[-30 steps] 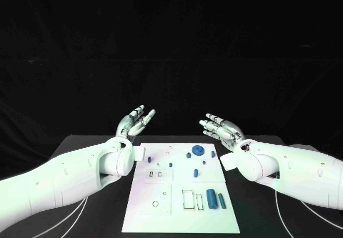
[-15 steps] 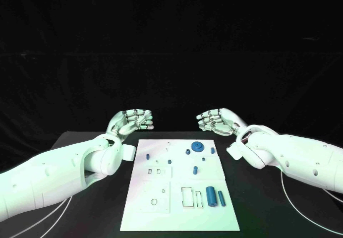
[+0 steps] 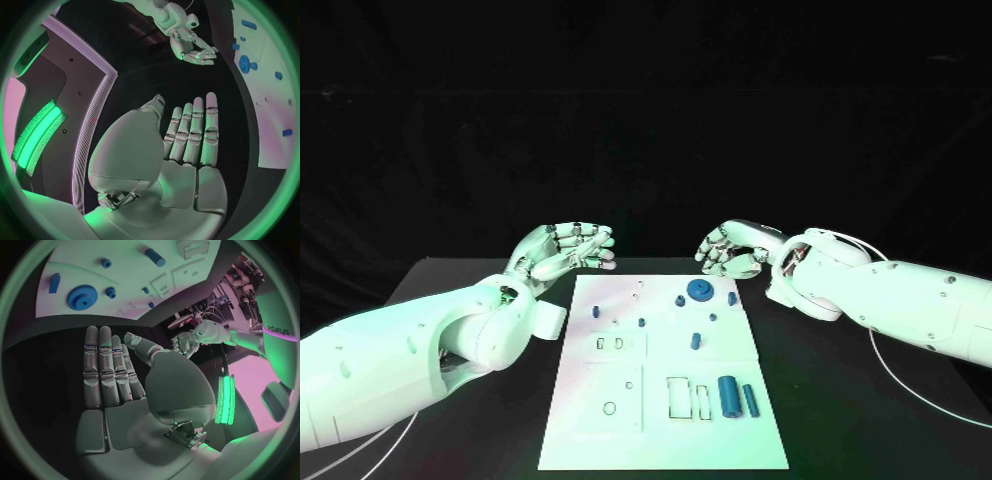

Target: Assemble the parts on the task board

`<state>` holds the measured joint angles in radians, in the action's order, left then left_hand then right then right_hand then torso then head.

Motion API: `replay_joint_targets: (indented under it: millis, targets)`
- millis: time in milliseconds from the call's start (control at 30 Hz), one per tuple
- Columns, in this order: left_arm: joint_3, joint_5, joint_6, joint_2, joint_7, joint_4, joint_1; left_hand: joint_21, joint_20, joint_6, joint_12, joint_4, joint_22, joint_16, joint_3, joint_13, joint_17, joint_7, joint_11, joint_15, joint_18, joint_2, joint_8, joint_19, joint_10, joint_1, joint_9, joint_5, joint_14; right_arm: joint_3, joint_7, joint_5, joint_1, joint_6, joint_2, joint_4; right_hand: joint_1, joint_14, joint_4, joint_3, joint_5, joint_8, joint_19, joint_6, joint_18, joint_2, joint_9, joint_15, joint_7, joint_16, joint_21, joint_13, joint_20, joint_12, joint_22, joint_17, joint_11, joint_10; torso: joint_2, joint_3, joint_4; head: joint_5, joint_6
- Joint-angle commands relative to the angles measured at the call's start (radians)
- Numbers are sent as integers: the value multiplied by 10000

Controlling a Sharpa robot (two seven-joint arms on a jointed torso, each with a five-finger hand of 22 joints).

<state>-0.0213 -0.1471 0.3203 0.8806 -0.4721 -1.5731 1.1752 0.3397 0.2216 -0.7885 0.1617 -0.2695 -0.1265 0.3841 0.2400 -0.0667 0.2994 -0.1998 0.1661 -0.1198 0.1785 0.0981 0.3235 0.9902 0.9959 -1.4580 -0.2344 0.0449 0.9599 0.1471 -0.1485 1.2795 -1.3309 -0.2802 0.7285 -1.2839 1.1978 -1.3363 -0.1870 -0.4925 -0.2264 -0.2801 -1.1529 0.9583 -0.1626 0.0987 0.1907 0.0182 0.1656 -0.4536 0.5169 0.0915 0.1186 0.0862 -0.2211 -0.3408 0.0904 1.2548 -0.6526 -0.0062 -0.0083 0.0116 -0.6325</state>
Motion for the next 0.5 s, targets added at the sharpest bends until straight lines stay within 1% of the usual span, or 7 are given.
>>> replay_joint_targets:
  millis: [33,233,267,333,400,467,500]
  targets:
    - [24,-68,-417,136,43,-324,66,51,-7,35,-63,-64,16,28,-14,10,25,-104,-7,4,60,72,-76,91,54,66,14,53,90,-2,1176,2951,-88,851,-33,-149,-253,-1055,273,-127,-178,147,-861,239,-190,392,124,-301,-159,-1138,948,155,-313,-206,-545,-1222,-183,317,-304,-12,38,31,17]
    - [102,33,-379,369,63,-804,157,47,-11,63,-133,-87,27,10,-25,13,52,-119,5,-5,56,66,-106,116,29,96,28,53,77,-3,1625,4250,-208,1197,-124,-438,-407,-1288,603,-539,-191,325,-1275,33,-180,699,315,-324,-239,-2530,1753,127,-367,-219,-1124,-2340,-155,-418,-558,-40,76,96,29]
    - [119,41,-375,394,64,-866,169,46,-12,71,-151,-89,30,-1,-26,13,58,-121,10,-9,55,64,-114,121,23,99,31,53,62,-2,1680,4419,-218,1257,-143,-489,-423,-1319,679,-591,-115,344,-1475,-10,-77,758,372,-306,-236,-2961,2420,98,-361,-221,-1941,-2669,-133,-623,-596,-41,85,108,23]
    - [151,62,-368,439,64,-975,189,45,-12,77,-166,-90,32,-9,-26,14,62,-123,13,-13,54,63,-120,126,18,100,34,54,52,-1,1768,4710,-231,1339,-175,-586,-407,-1279,763,-647,-73,356,-1573,-48,25,836,460,-296,-220,-3714,3065,87,-336,-212,-2741,-3368,-121,-737,-660,-42,102,127,0]
    - [173,87,-371,476,70,-1052,210,43,-11,86,-189,-93,36,-21,-28,14,69,-131,18,-17,53,60,-129,132,11,105,38,53,36,0,1829,4928,-238,1380,-202,-658,-356,-1362,857,-720,-54,383,-1800,-118,177,878,559,-290,-229,-4766,4058,73,-317,-226,-4005,-4348,-102,-869,-717,-39,116,131,-8]
    - [185,101,-375,500,76,-1103,234,42,-11,91,-201,-96,38,-29,-28,14,73,-135,21,-20,52,57,-135,135,6,108,40,53,27,1,1862,5048,-240,1388,-224,-698,-339,-1397,901,-743,-41,392,-1890,-140,237,900,607,-278,-224,-5188,4467,68,-310,-222,-4523,-4731,-97,-905,-773,-41,127,139,9]
    - [191,108,-377,512,80,-1128,252,42,-11,91,-201,-96,38,-29,-28,14,73,-135,21,-20,52,57,-135,135,6,108,40,53,27,2,1881,5102,-240,1384,-237,-716,-317,-1418,945,-768,-35,392,-1988,-148,311,921,661,-267,-220,-5605,4923,68,-296,-215,-5116,-5113,-89,-918,-788,-44,131,150,14]
